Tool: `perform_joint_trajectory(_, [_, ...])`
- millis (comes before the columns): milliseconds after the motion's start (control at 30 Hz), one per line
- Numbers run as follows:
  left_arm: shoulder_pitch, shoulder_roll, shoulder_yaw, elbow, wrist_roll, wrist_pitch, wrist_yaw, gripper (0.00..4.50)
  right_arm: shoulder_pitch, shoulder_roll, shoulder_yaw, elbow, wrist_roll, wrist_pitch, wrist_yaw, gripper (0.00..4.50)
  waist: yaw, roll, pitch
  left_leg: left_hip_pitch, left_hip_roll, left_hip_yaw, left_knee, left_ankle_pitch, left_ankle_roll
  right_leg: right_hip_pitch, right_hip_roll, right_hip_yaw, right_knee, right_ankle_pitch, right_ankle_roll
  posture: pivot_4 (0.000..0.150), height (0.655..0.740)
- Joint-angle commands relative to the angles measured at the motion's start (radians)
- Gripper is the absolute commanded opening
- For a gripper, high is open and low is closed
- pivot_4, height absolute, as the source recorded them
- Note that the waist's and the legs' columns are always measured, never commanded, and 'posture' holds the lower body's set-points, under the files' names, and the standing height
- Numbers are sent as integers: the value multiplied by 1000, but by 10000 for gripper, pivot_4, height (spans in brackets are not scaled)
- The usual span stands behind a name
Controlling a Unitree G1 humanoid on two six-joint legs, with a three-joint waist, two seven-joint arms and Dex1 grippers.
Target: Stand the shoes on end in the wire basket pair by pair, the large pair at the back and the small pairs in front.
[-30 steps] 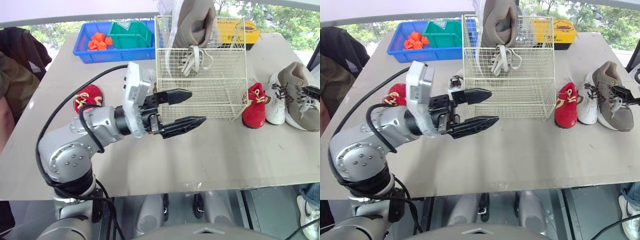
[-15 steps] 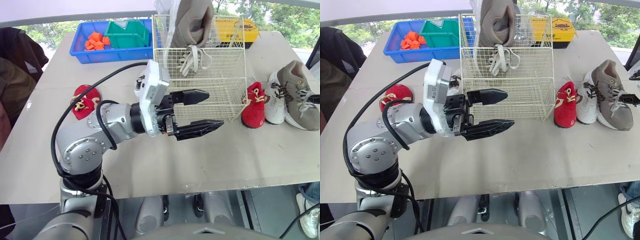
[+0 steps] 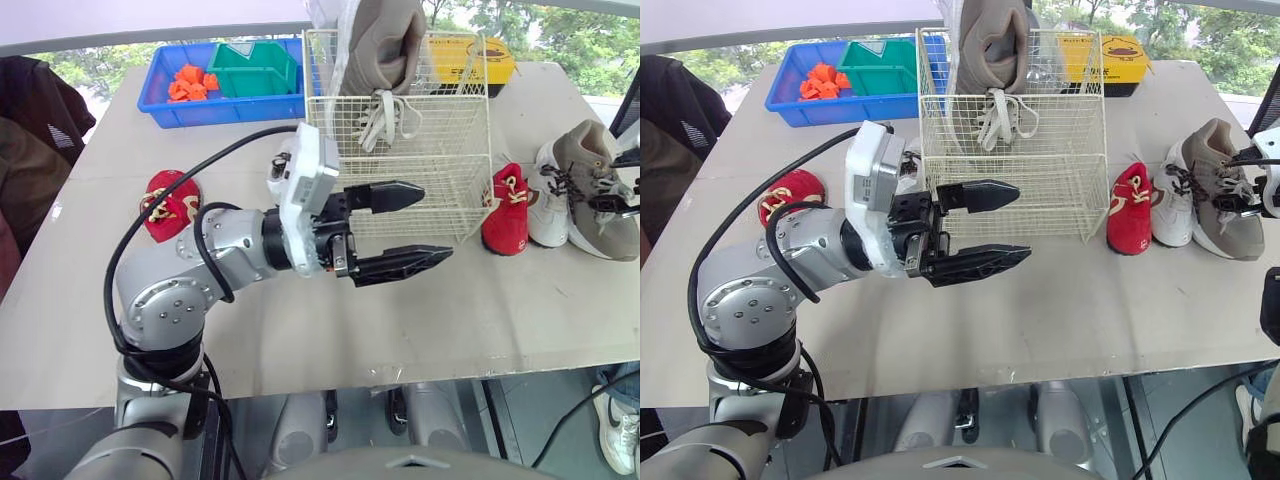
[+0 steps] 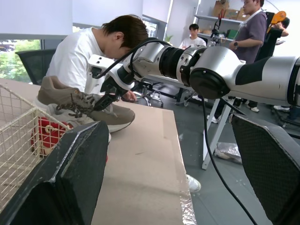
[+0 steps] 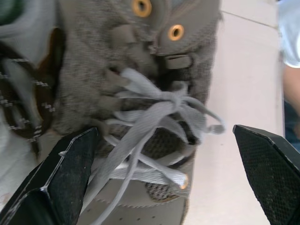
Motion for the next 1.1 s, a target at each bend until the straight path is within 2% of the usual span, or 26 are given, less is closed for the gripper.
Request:
perform_joint_trajectory(33, [13,9,22,-34,-13,-38,22,44554,-1,-3,-46,-2,-5,23,-80,45000,0,0,0,0,0,0,0,0,0,0,0,0,0,0,0,1500,7400])
perform_joint_trajectory(267, [9,4,21,-48,-49,-45,86,44554,2,31,-97,-9,13,134,-22,45000,-2,0,0,0,0,0,0,0,0,0,0,0,0,0,0,1500,7400])
perform_joint_trajectory(367, [24,23,24,-49,-51,-54,81,45000,15,50,-76,-24,0,180,52,37308,-6,0,0,1,0,0,0,0,0,0,1,0,0,0,0,1500,7400])
perform_joint_trajectory(467, [21,21,16,-46,-59,-61,97,45000,17,52,-83,-39,1,209,75,23145,-5,0,0,1,1,-1,-1,0,0,0,2,0,0,0,0,1500,7400])
perform_joint_trajectory(500, [24,22,15,-48,-63,-62,98,45000,19,52,-80,-46,-3,217,83,16670,-6,0,0,1,1,-1,-1,0,0,0,2,0,0,0,0,1500,7400])
perform_joint_trajectory(533, [25,23,14,-47,-65,-62,98,45000,21,52,-77,-51,-7,223,89,13496,-7,0,0,1,1,-1,-1,0,0,0,2,0,0,0,0,1500,7400])
perform_joint_trajectory(600, [30,28,15,-48,-69,-63,94,45000,24,55,-80,-61,-8,239,104,4067,-12,0,0,1,1,0,-1,0,0,0,2,0,0,0,0,1500,7400])
perform_joint_trajectory(633, [31,31,16,-48,-72,-63,93,45000,24,55,-84,-66,-5,248,108,1131,-16,0,0,1,1,0,-1,0,0,0,2,0,0,0,0,1500,7400])
perform_joint_trajectory(900, [36,45,16,-47,-85,-68,94,45000,29,33,-156,-135,56,379,130,1131,-22,0,0,0,1,-1,-1,0,0,0,2,0,0,0,0,1500,7400])
perform_joint_trajectory(1100, [49,58,20,-59,-98,-72,101,45000,169,-35,-189,-406,109,539,178,1131,-17,0,0,0,1,-1,-2,0,0,0,1,0,0,0,0,1500,7400])
